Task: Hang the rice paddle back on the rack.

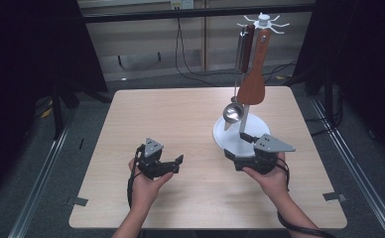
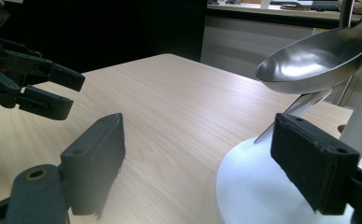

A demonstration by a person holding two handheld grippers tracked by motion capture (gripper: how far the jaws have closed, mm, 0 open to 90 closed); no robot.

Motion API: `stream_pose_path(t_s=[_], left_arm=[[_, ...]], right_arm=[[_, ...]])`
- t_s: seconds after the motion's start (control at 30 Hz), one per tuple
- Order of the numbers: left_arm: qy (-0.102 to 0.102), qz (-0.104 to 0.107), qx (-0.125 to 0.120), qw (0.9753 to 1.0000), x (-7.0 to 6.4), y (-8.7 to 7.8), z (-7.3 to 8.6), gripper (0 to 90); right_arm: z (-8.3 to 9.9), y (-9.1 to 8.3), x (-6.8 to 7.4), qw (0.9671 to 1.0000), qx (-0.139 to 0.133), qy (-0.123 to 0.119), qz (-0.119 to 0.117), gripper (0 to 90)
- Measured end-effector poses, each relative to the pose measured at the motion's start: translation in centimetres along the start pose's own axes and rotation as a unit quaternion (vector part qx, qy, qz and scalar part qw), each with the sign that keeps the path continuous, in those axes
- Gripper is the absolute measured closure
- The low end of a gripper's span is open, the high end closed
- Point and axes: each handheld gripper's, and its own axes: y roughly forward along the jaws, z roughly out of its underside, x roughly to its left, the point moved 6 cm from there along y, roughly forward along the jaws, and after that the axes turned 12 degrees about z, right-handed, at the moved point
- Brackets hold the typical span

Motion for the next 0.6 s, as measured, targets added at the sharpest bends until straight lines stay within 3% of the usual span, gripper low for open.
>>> stream_pose_path(t_s=[0.6], left_arm=[[-0.001,0.003,-0.001,1.0000,-0.18,-0.01,0.18,15.5]], right_arm=[[0.28,0.33,-0.06,1.0000,0.008,0.004,-0.003,17.4]])
